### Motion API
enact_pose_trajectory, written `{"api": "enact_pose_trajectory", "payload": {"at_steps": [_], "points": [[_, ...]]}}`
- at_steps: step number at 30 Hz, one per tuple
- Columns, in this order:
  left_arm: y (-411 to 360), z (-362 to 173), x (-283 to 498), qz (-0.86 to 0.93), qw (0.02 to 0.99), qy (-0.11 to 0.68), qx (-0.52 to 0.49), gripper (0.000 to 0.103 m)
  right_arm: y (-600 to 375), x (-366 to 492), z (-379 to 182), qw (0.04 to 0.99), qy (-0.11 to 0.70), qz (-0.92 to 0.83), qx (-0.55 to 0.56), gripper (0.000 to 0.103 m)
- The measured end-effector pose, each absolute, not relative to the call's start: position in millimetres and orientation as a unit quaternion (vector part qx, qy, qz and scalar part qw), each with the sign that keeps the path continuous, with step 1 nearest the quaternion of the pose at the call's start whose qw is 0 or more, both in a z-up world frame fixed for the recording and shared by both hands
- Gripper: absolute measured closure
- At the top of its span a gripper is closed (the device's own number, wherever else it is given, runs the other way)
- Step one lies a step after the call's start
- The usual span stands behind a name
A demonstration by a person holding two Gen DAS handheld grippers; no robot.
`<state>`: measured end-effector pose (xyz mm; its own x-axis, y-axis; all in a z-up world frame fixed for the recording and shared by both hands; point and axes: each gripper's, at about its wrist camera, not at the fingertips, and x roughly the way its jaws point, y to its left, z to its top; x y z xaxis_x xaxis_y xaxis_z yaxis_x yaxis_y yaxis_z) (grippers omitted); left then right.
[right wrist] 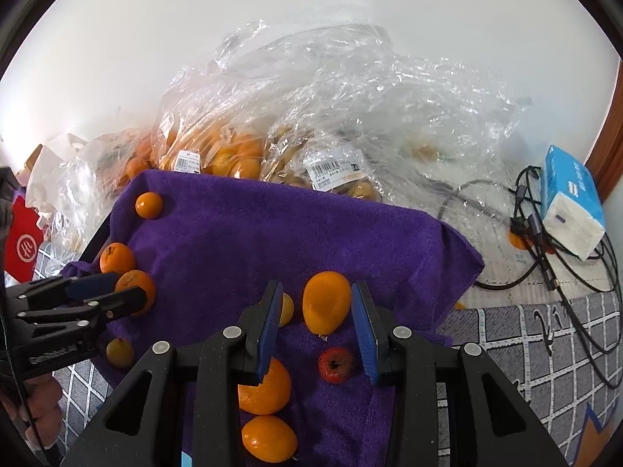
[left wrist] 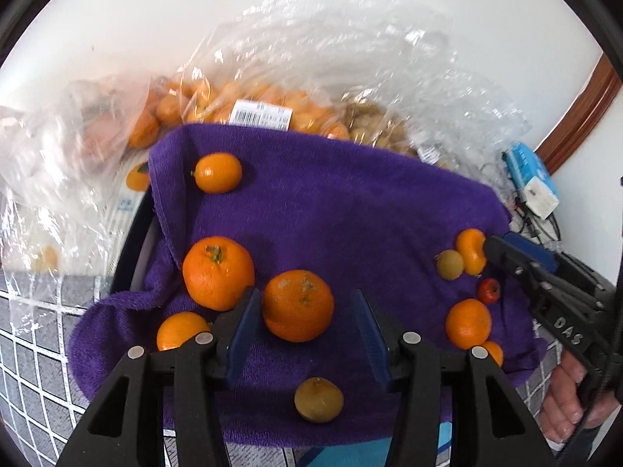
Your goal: Organize fruits
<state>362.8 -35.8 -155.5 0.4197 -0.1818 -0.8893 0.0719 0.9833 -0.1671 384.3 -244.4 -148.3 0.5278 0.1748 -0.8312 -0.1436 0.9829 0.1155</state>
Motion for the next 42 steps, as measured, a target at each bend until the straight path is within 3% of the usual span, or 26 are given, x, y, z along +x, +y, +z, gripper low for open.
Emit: {"api": "enact_pose_trajectory", "payload": {"at_steps": [12, 14, 21, 27, 29, 31, 38, 42], "points": [[-42.7, -83.5, 337.6, -0.102, 0.876, 0.471, -0.033, 0.054, -247.4, 328.5, -89.5, 0.888, 0.455, 0.061, 0.022, 0.064], [-50.8, -62.4, 322.9, -0.098, 0.891, 0.444, -0.005, 0.054, -250.6, 309.7, -70.9, 0.895, 0.442, 0.059, 0.028, 0.055], [-45.7, -7.9, 248.4, -0.099, 0.913, 0.394, -0.016, 0.043, -263.2, 247.1, -36.4, 0.903, 0.427, 0.032, 0.041, 0.050], [-43.6, 5.1, 186.4, -0.080, 0.919, 0.386, -0.010, 0.040, -271.0, 187.8, -31.5, 0.900, 0.433, 0.019, 0.039, 0.049], [-43.5, 7.9, 164.5, -0.077, 0.920, 0.385, -0.011, 0.038, -274.2, 169.7, -28.9, 0.901, 0.430, 0.021, 0.049, 0.032], [-45.2, 9.3, 148.5, -0.074, 0.920, 0.384, -0.009, 0.031, -274.3, 150.3, -24.2, 0.908, 0.414, 0.026, 0.054, 0.023], [-55.5, 17.1, 95.4, -0.067, 0.927, 0.368, 0.004, 0.013, -272.2, 95.5, -8.9, 0.924, 0.382, 0.018, 0.029, 0.008], [-57.1, 21.8, 74.3, -0.064, 0.933, 0.354, 0.003, 0.012, -279.3, 72.9, -2.7, 0.931, 0.364, 0.008, 0.039, 0.003]]}}
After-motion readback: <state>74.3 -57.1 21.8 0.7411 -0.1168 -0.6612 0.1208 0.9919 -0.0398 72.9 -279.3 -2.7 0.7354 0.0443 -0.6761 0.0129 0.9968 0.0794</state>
